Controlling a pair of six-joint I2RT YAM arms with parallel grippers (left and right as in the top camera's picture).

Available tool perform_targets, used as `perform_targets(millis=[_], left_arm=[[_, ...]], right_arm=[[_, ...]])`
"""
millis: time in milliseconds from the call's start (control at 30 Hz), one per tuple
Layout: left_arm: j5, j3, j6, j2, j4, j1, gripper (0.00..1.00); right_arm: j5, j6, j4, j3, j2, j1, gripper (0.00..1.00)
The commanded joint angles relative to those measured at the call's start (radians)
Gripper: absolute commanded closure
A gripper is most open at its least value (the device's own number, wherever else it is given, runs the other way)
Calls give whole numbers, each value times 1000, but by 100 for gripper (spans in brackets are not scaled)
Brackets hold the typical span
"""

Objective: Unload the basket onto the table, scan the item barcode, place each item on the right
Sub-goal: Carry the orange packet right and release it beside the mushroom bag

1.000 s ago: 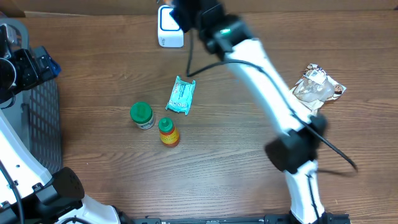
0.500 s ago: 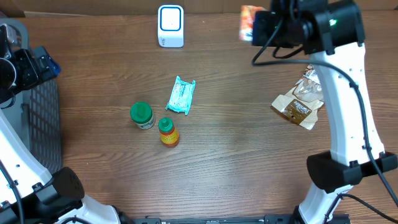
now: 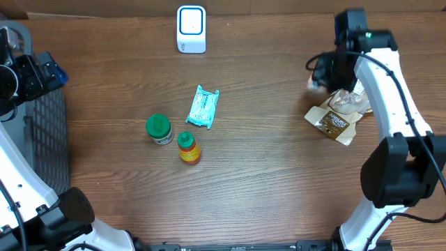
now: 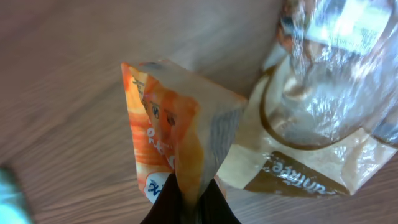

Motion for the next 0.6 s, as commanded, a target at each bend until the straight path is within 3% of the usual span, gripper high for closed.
perform_targets(millis=[0, 133, 267, 400, 467, 567], left_arm=[[2, -5, 19, 7, 0, -1, 0], [2, -5, 19, 7, 0, -1, 0], [2, -5, 19, 7, 0, -1, 0], [2, -5, 19, 7, 0, -1, 0], [2, -5, 19, 7, 0, -1, 1], [2, -5, 19, 7, 0, -1, 0]], right_arm=[[-5, 13, 49, -111, -5, -41, 96], [-6, 13, 72, -190, -5, -93, 95], [-31, -11, 64, -192, -6, -124, 65], [-200, -151, 62, -155, -6, -124, 35], [-270, -175, 49, -113, -6, -119, 27], [-343, -177, 34, -51, -7, -103, 25]])
